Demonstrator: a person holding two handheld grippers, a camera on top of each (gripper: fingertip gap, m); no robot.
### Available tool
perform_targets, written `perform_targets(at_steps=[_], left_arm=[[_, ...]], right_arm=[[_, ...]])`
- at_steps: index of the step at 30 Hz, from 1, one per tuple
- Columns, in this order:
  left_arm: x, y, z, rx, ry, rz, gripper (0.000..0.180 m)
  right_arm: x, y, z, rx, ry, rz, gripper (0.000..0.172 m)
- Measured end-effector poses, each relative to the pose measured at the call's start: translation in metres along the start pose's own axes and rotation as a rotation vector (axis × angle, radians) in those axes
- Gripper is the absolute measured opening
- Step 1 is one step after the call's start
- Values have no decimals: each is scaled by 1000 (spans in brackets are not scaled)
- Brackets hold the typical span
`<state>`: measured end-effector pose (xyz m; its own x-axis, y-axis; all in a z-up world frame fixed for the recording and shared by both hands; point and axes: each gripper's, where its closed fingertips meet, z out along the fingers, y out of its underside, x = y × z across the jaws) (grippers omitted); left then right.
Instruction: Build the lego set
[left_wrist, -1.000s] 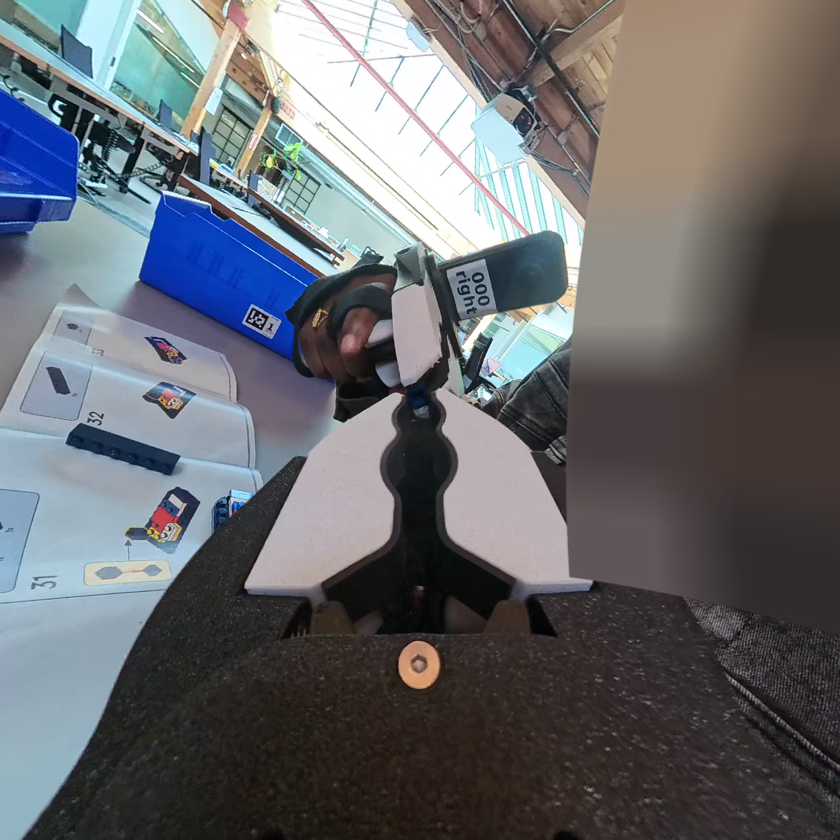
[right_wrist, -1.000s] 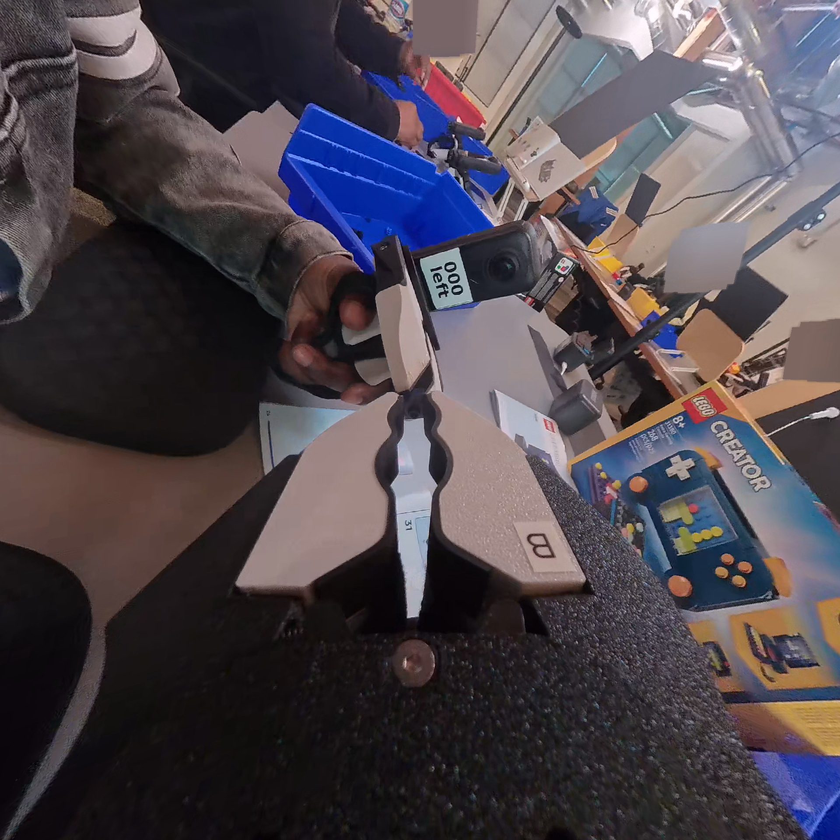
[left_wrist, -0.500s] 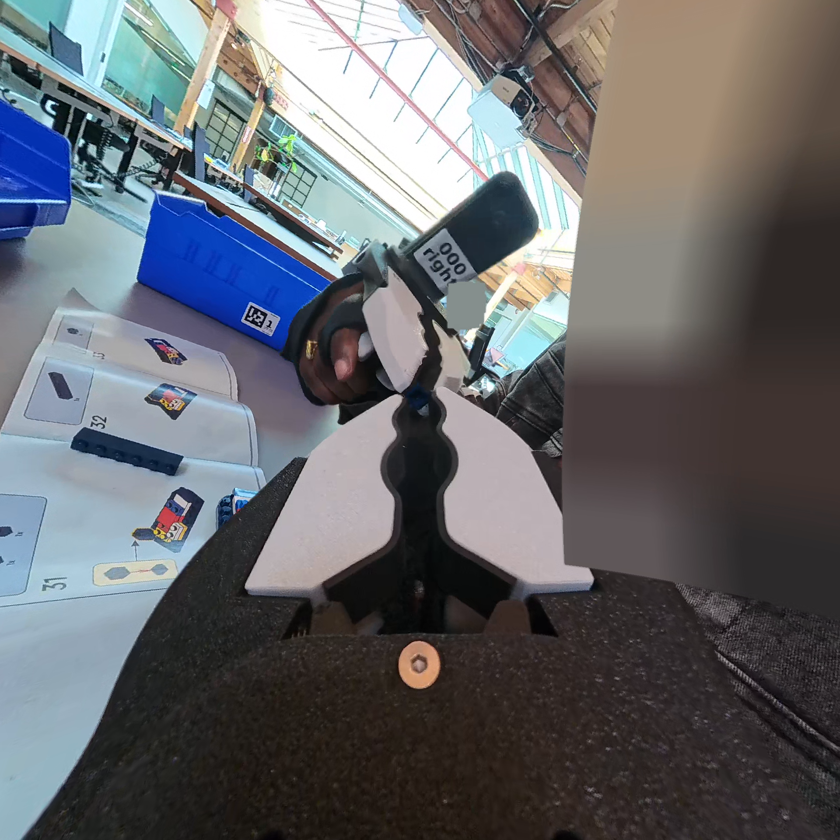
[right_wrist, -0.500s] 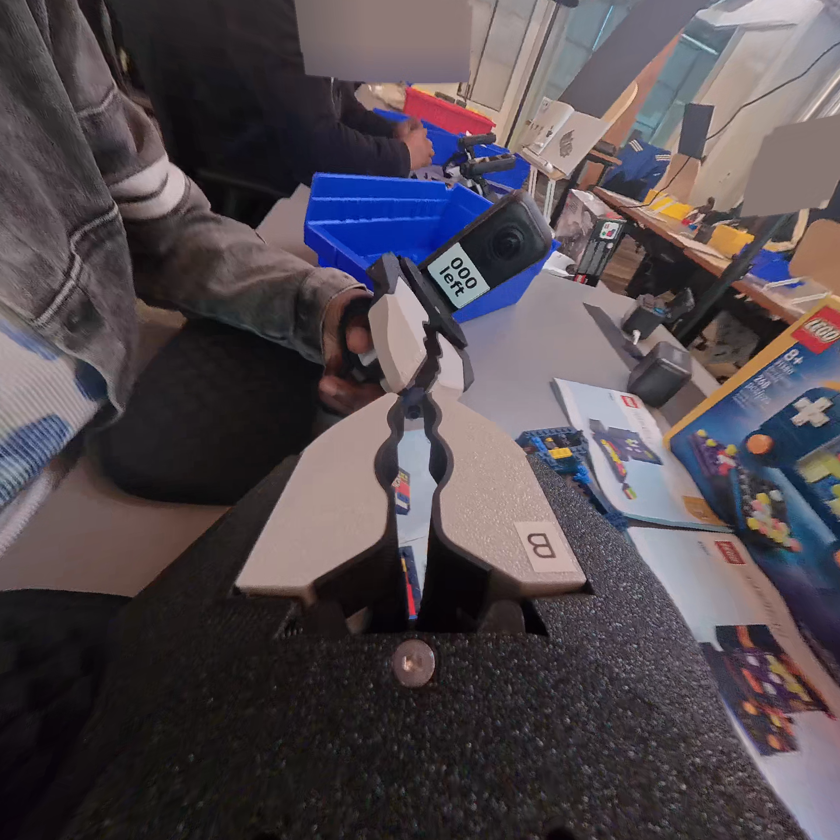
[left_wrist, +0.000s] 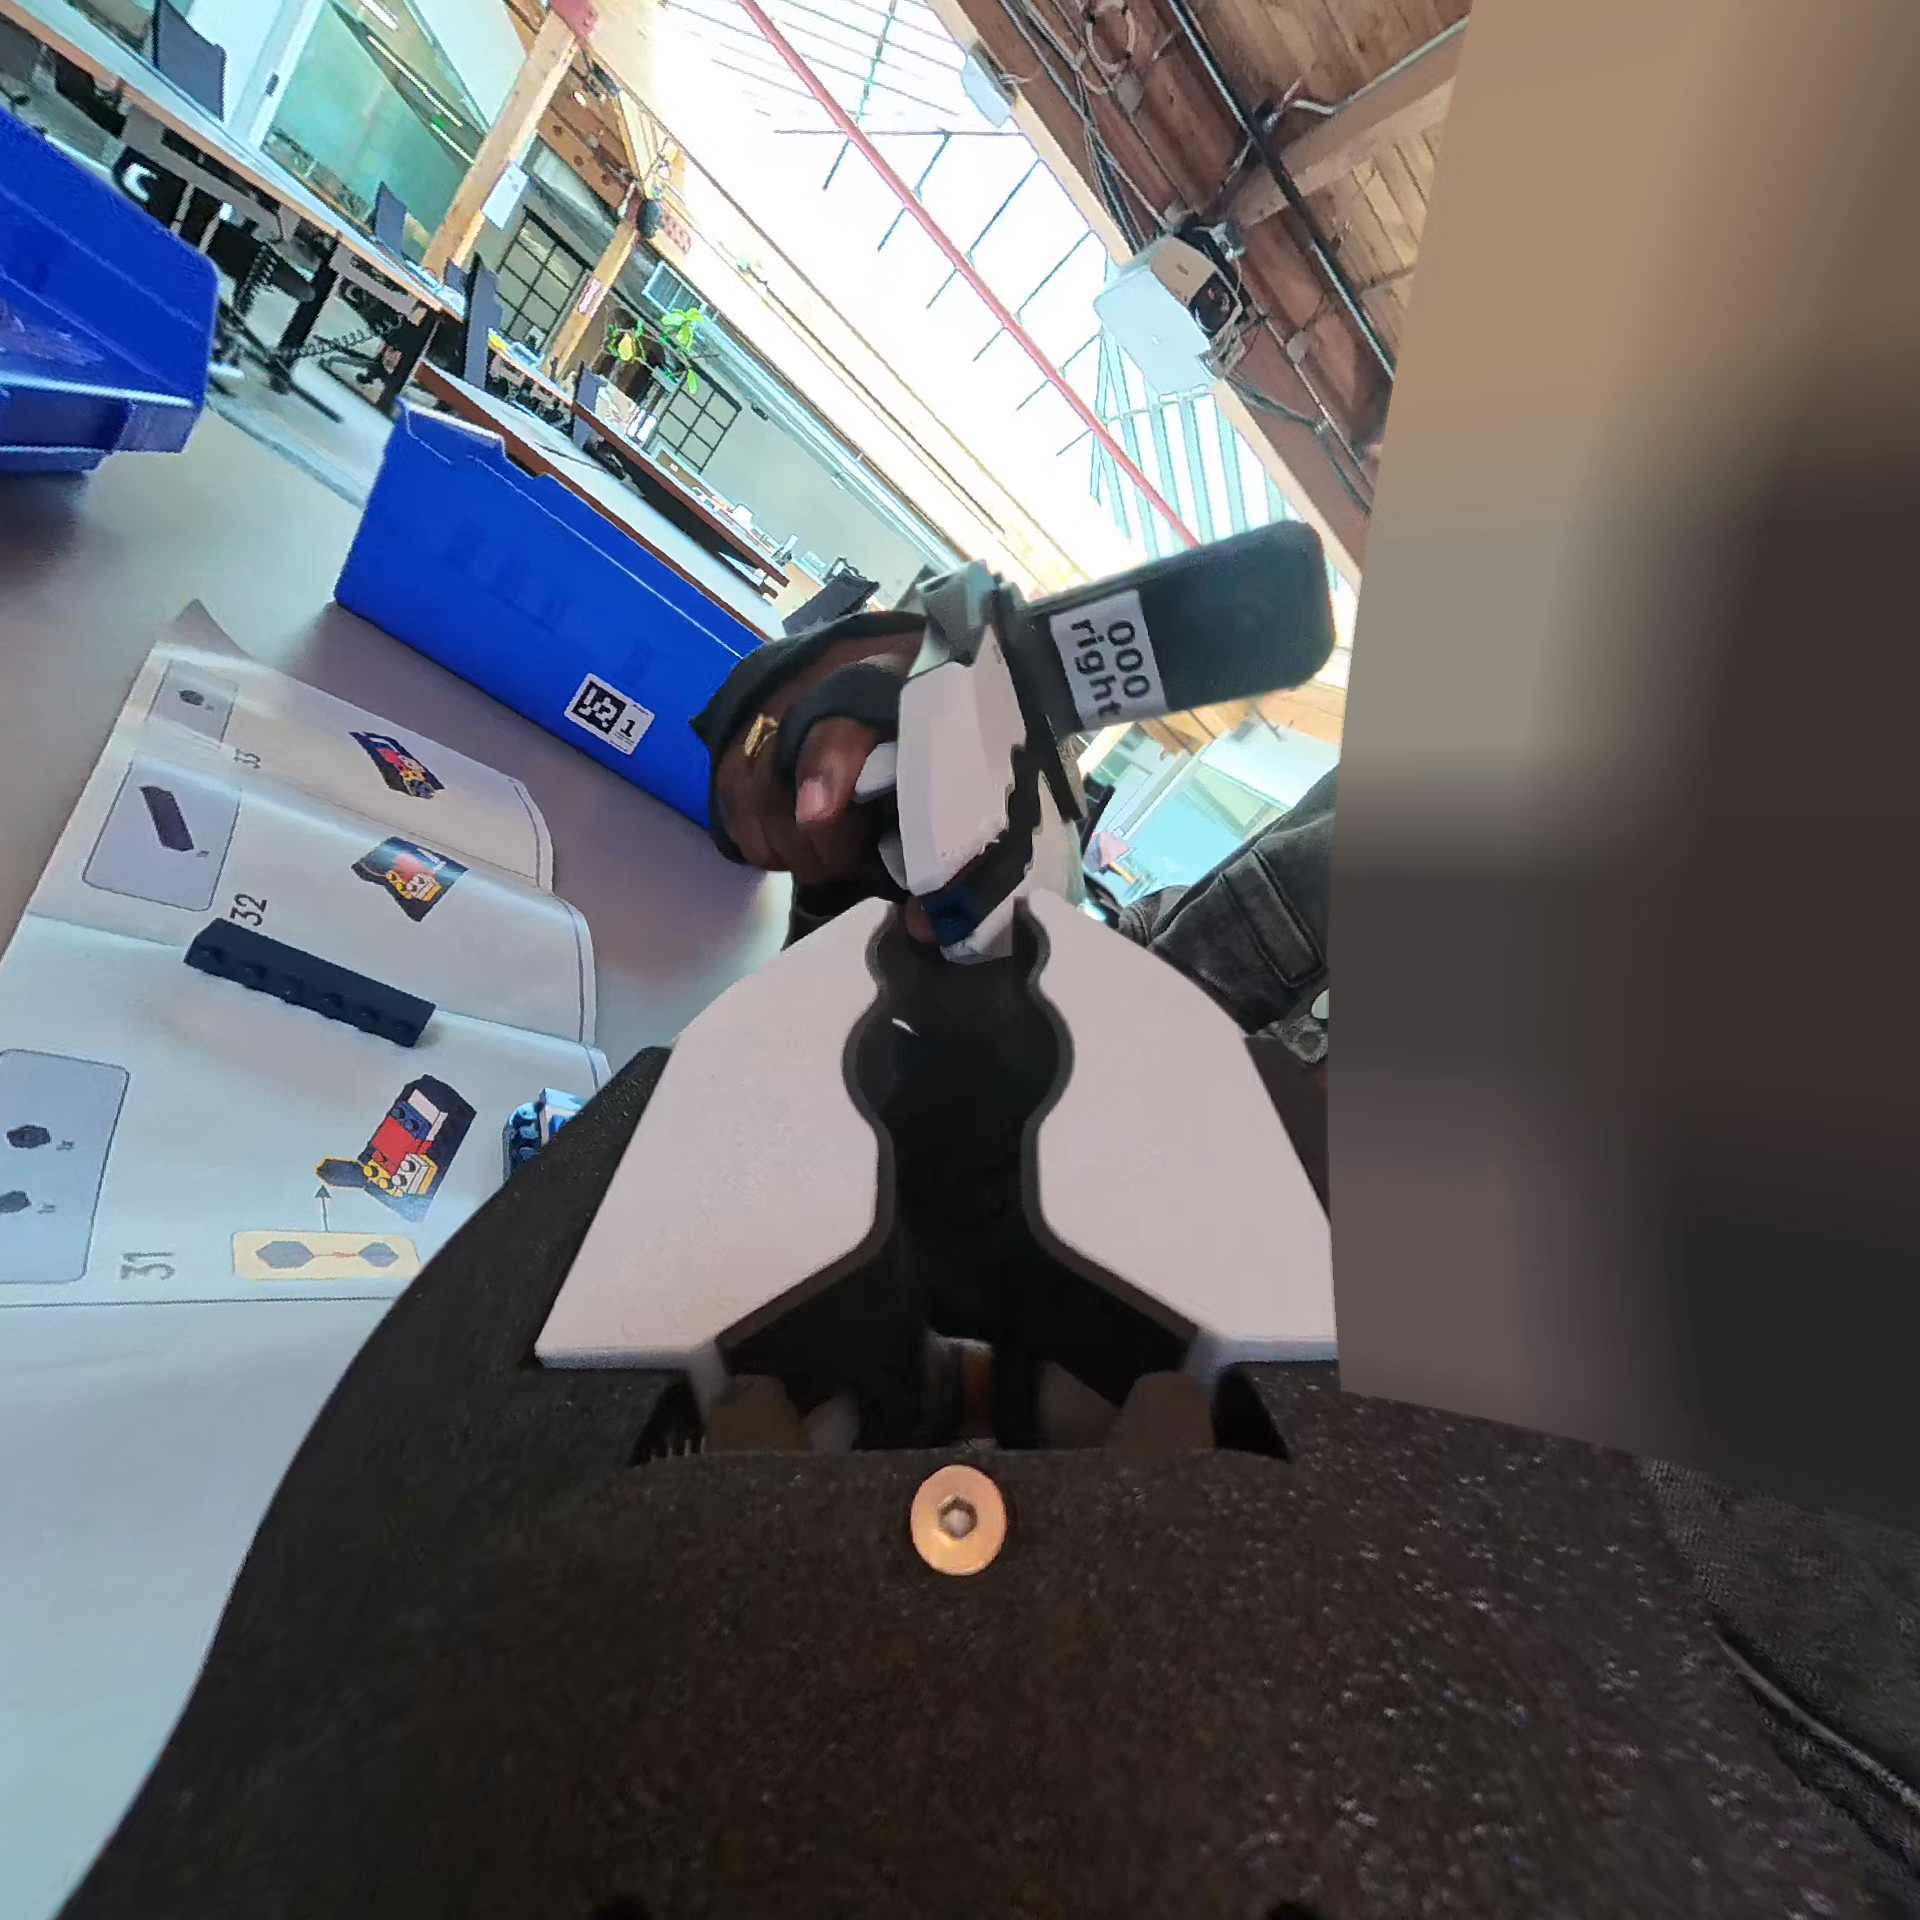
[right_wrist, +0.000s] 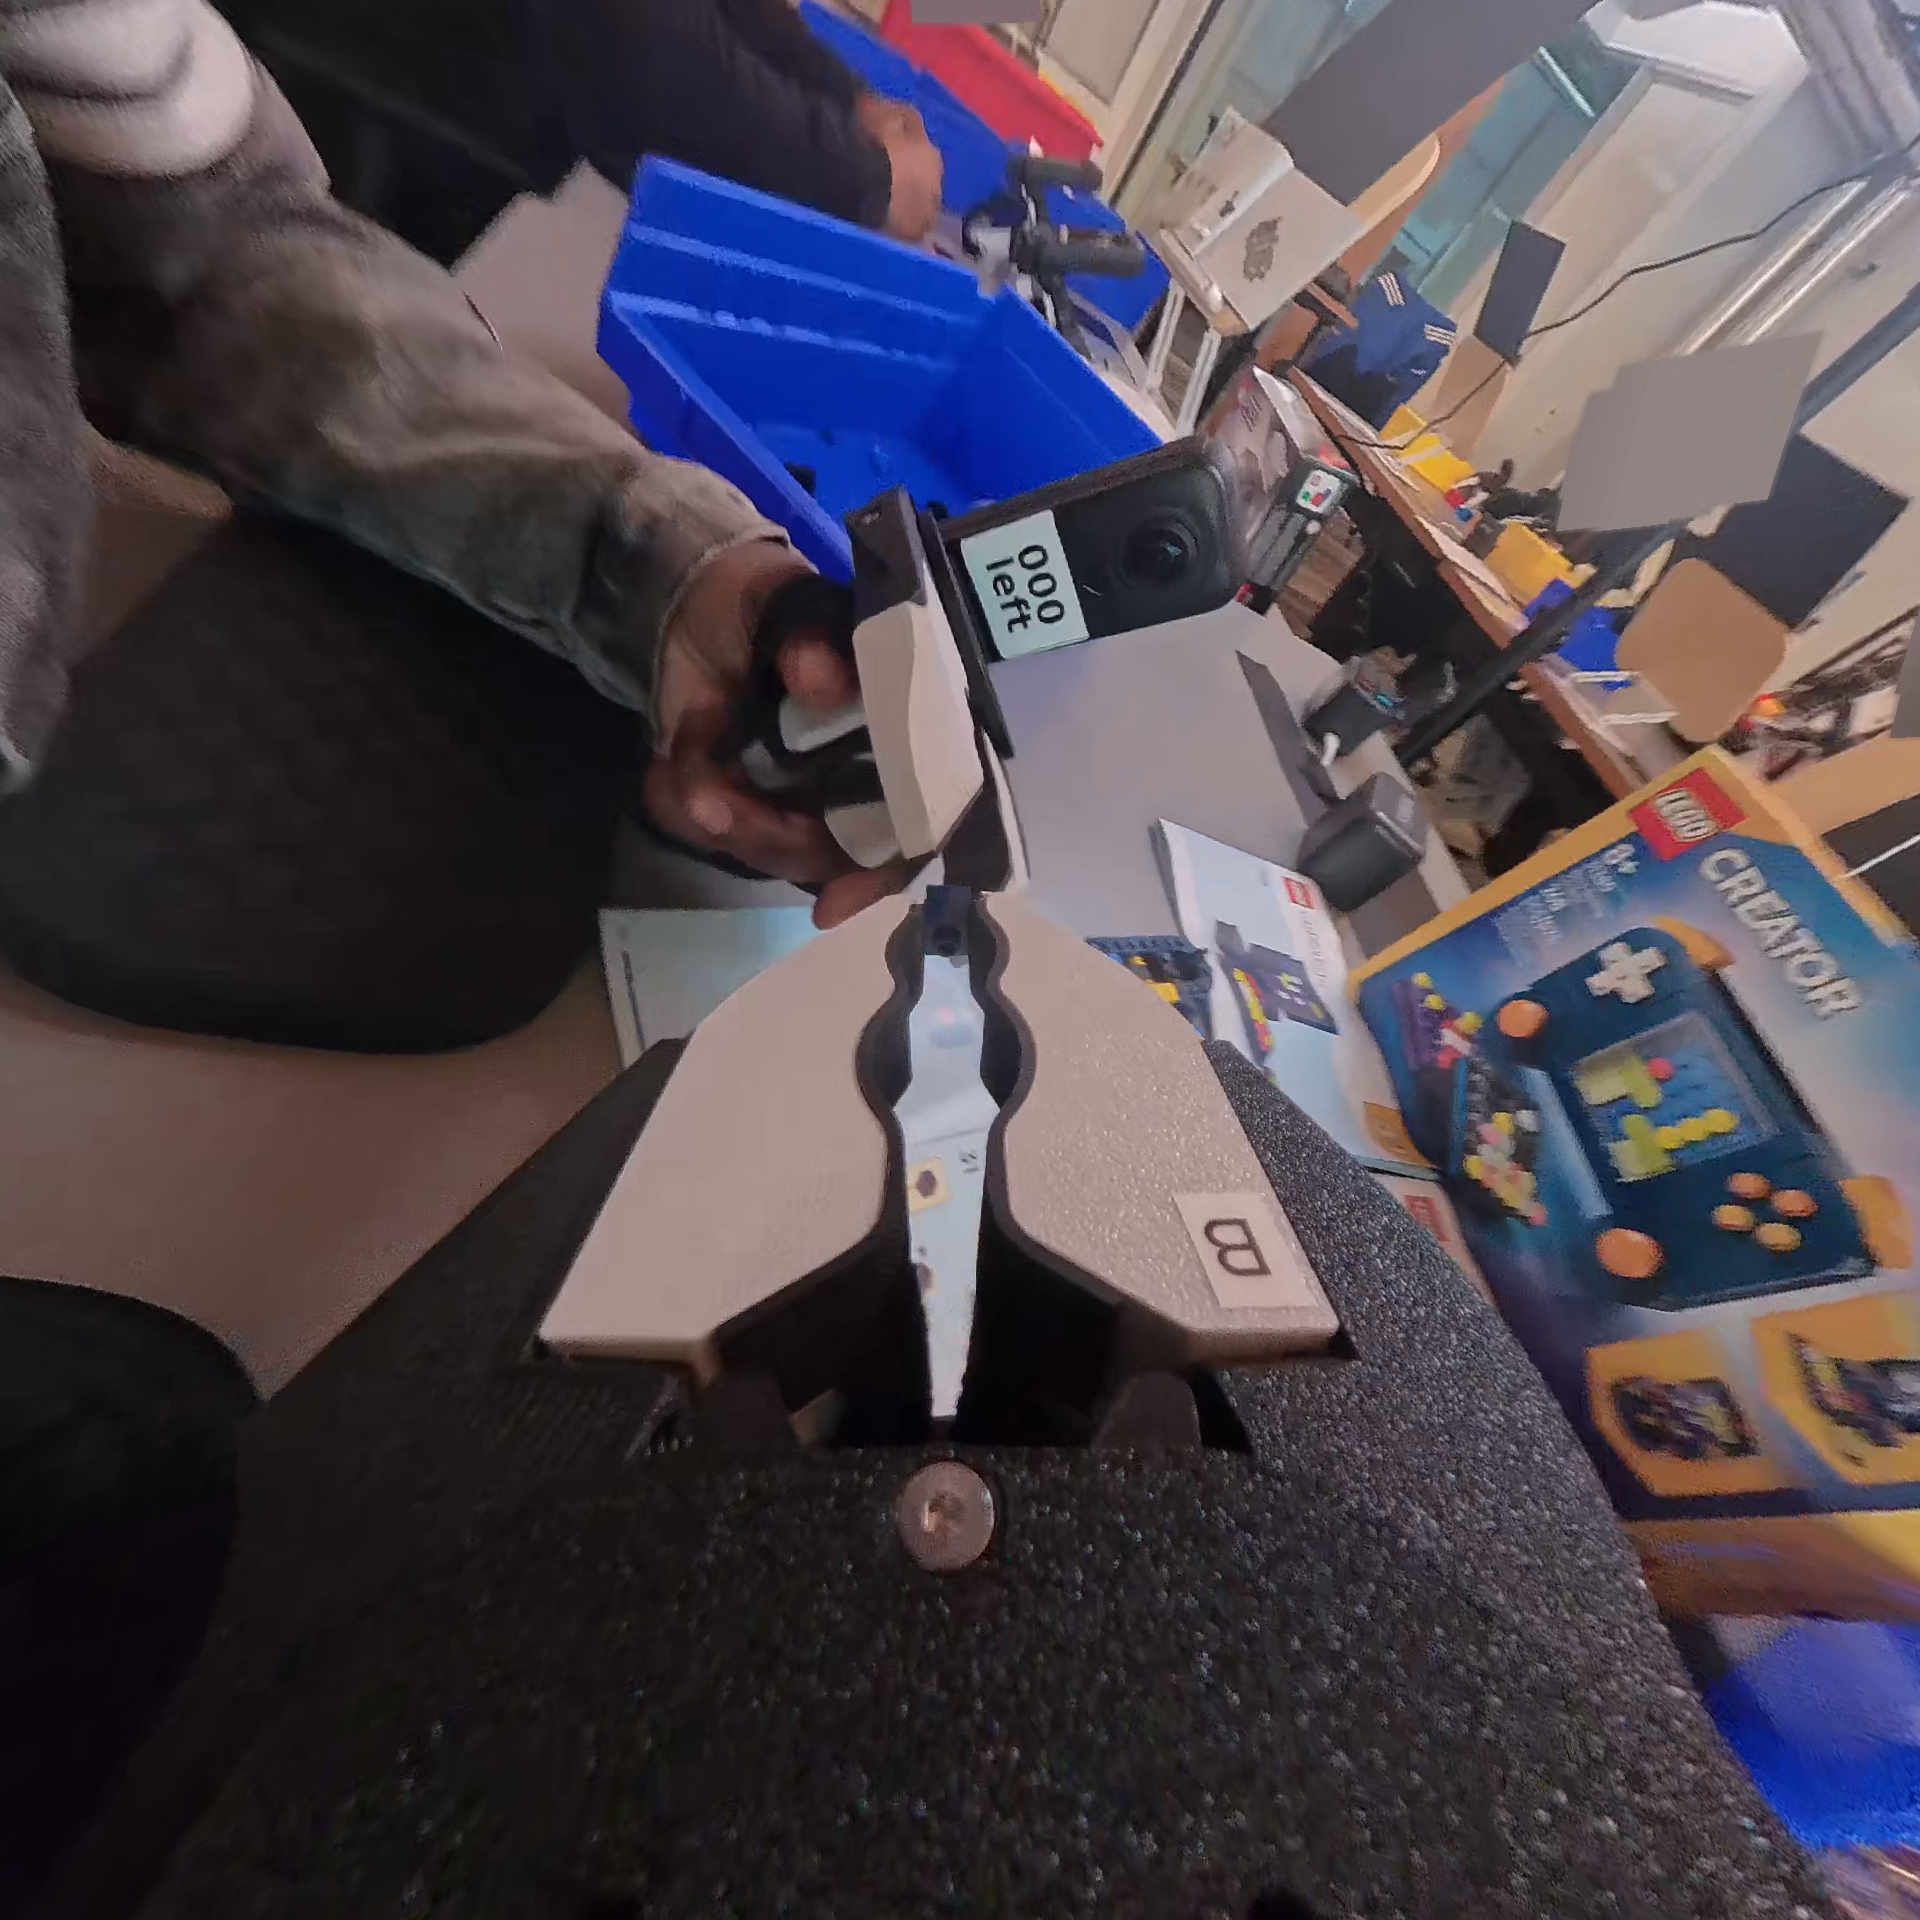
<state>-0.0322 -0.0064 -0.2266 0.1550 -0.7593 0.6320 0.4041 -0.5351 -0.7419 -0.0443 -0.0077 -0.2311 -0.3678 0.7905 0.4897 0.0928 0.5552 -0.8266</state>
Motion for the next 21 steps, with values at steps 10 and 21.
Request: perform_targets(at_steps=[10,21], left_arm=[[11,2,2,-17,24,61,9],[20,3,3,-28,75,76,9]], right_arm=[[-3,-12,1,44,-11,5,9],[-7,-20,0,113,-52,117,9]])
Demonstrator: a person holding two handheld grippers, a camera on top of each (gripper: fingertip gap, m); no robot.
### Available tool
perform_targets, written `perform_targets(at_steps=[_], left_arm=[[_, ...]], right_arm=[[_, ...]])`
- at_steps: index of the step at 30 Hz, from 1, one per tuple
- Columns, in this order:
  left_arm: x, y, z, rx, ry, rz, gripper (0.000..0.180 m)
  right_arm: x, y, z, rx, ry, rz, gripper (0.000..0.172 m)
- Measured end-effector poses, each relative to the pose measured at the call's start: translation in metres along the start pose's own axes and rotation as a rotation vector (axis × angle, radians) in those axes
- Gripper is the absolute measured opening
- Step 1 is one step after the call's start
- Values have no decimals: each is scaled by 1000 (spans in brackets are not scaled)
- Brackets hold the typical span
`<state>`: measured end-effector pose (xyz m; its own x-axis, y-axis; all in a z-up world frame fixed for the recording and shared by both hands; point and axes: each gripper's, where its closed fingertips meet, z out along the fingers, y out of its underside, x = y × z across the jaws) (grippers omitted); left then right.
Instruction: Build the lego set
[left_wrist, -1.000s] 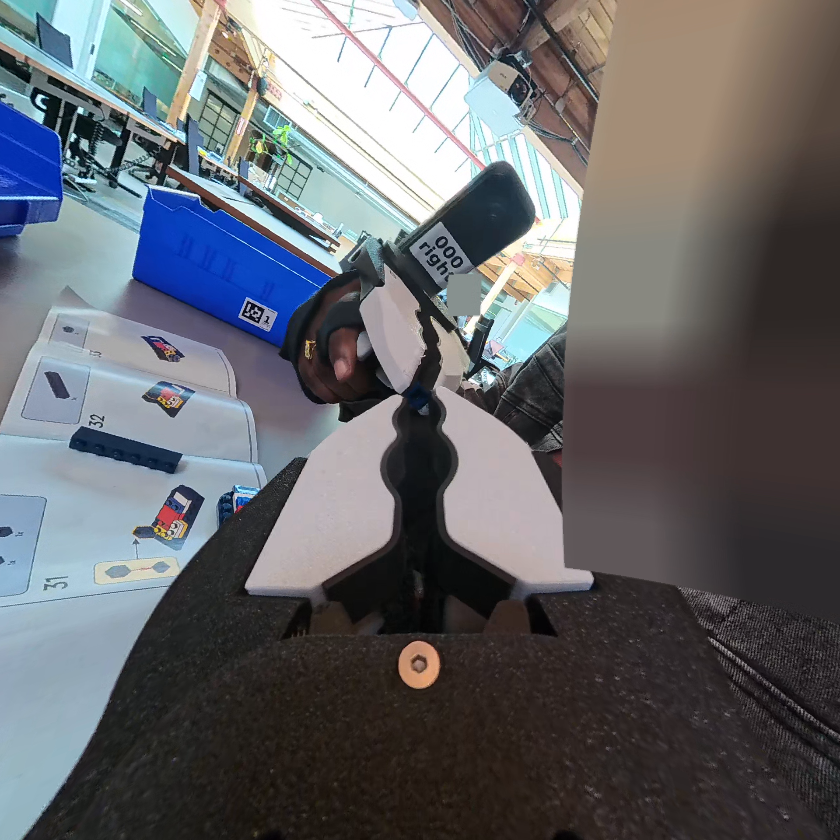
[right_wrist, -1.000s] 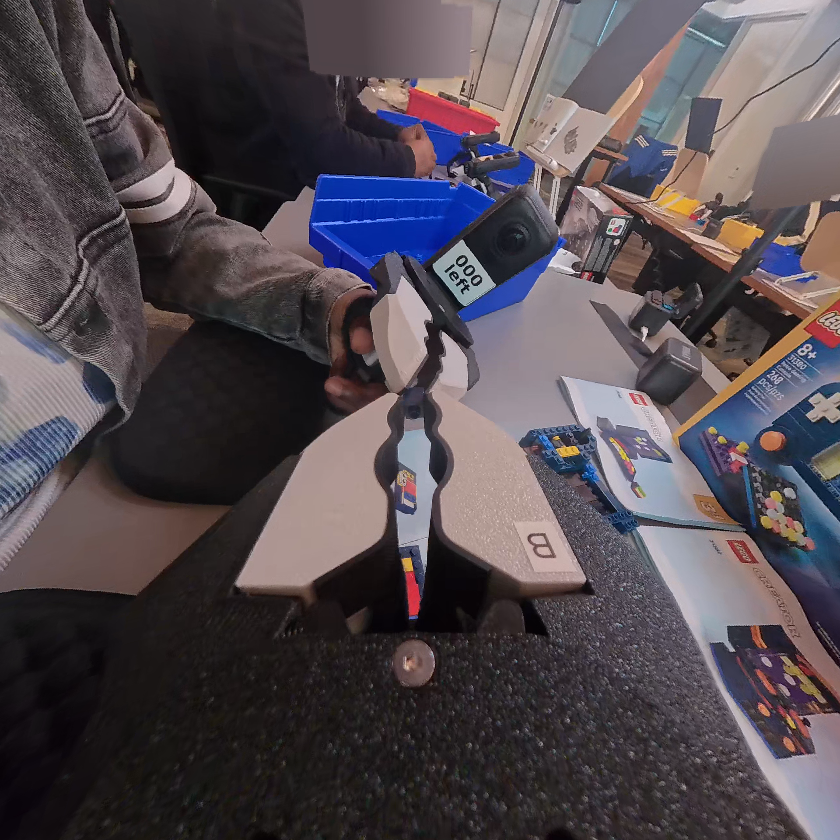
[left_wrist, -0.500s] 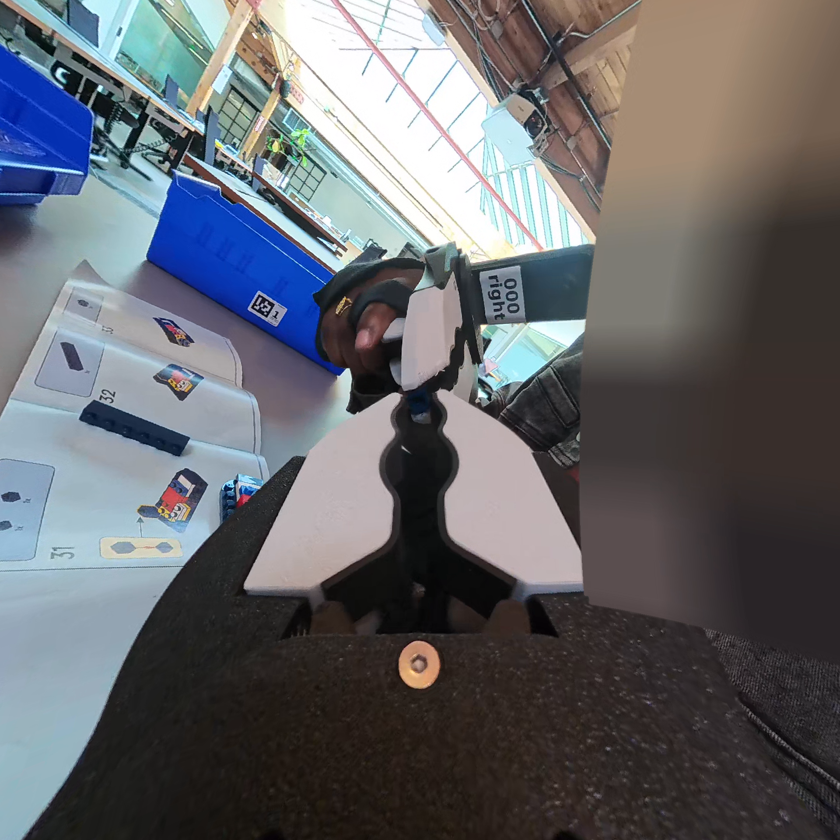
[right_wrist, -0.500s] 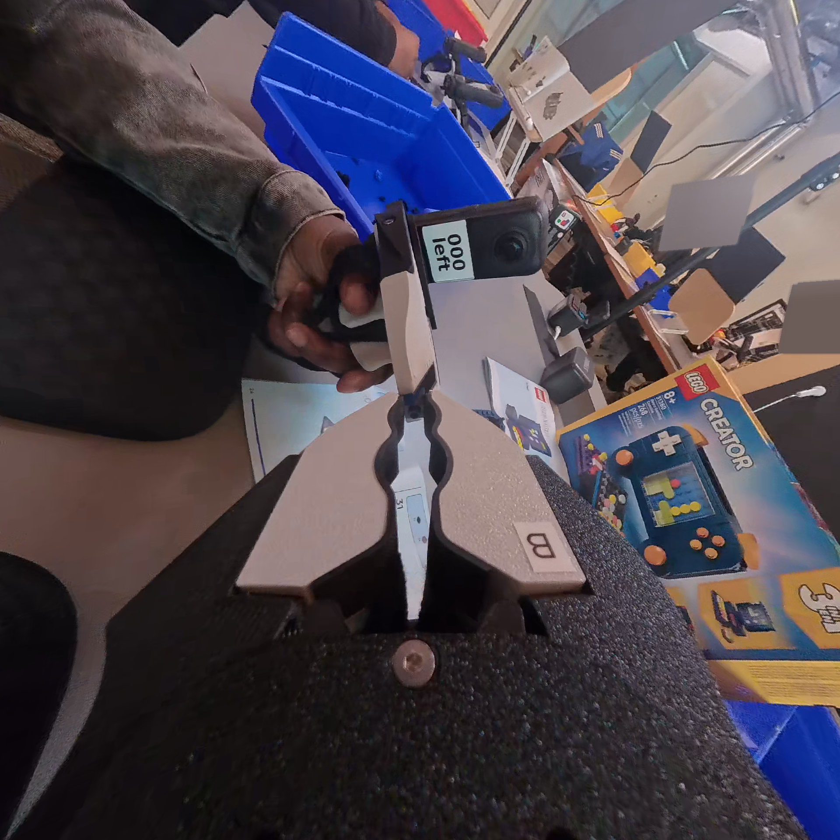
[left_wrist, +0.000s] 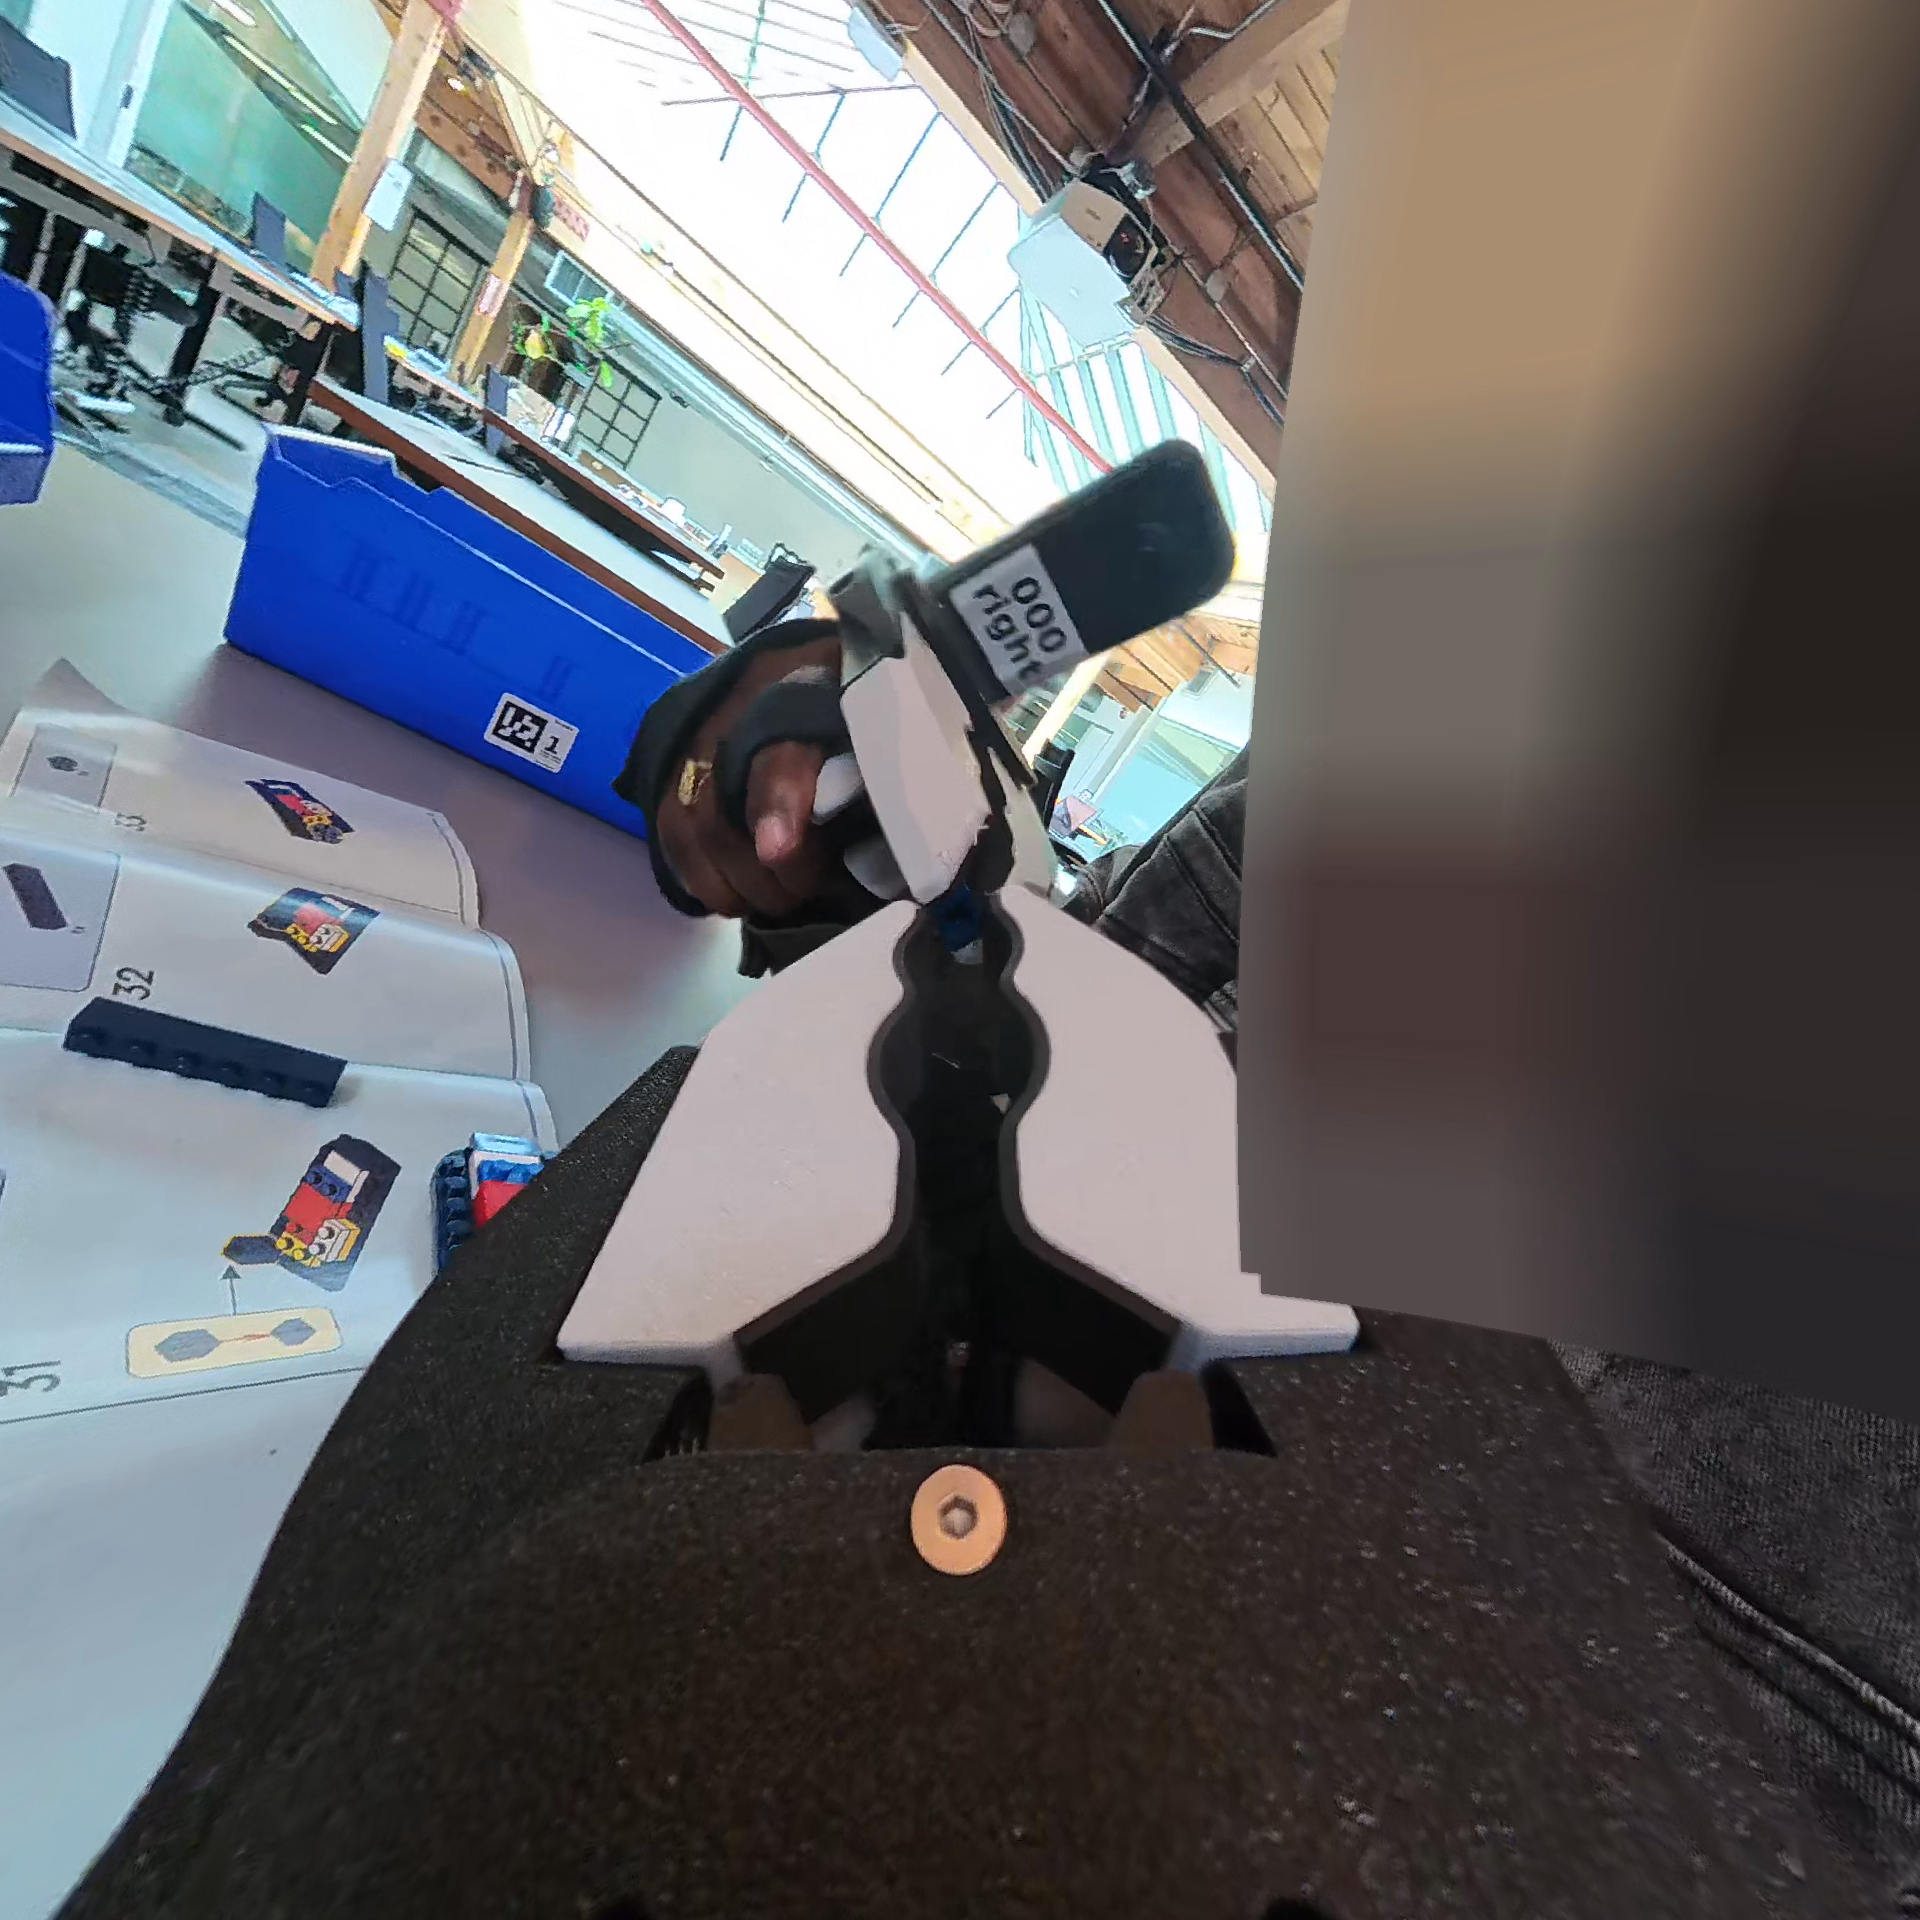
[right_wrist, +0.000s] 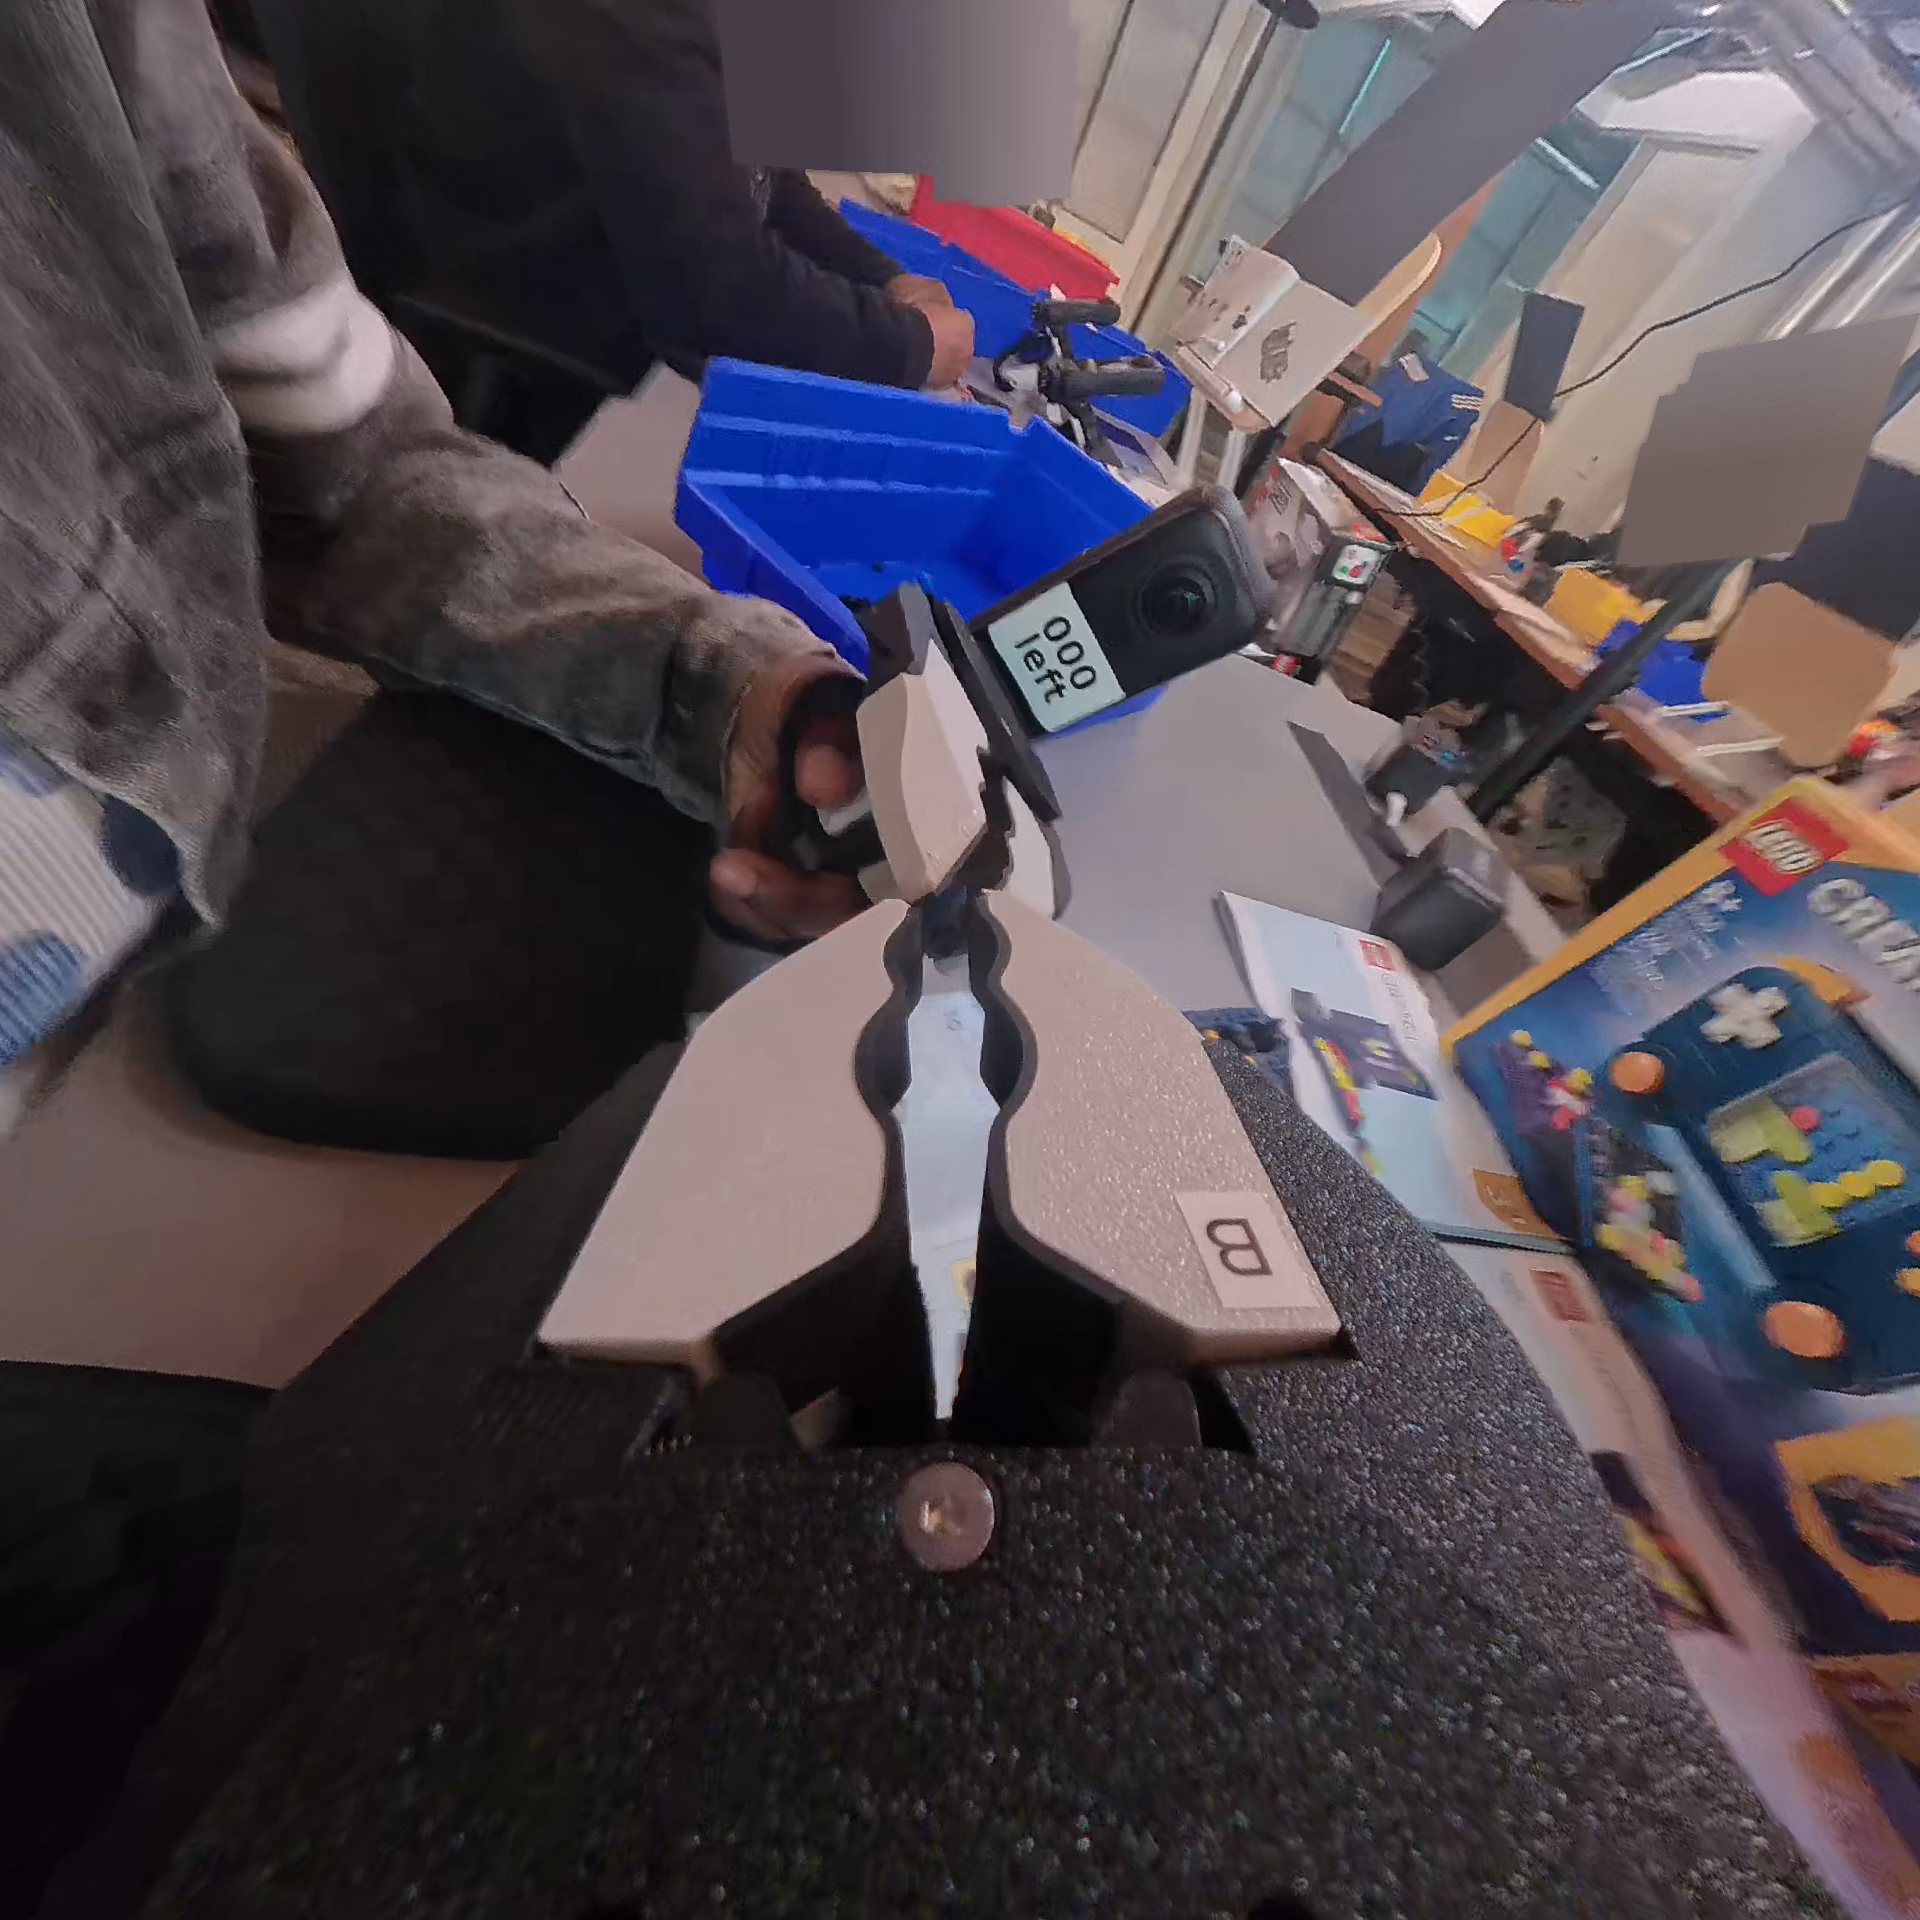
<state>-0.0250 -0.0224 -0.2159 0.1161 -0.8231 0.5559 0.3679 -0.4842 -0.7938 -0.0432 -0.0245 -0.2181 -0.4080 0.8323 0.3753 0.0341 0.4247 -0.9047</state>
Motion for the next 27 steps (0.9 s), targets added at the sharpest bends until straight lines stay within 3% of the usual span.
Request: perform_targets(at_steps=[4,15,20,27], left_arm=[[3,-2,0,-7,-9,41,9],[-6,-3,-3,28,-12,-46,9],[-7,-14,-9,144,80,-191,8],[0,-12,-8,140,146,-234,7]], right_arm=[[0,-4,0,65,-17,164,9],[6,4,2,6,45,114,9],[10,-6,-5,67,60,16,14],[7,-5,-5,24,111,-281,14]])
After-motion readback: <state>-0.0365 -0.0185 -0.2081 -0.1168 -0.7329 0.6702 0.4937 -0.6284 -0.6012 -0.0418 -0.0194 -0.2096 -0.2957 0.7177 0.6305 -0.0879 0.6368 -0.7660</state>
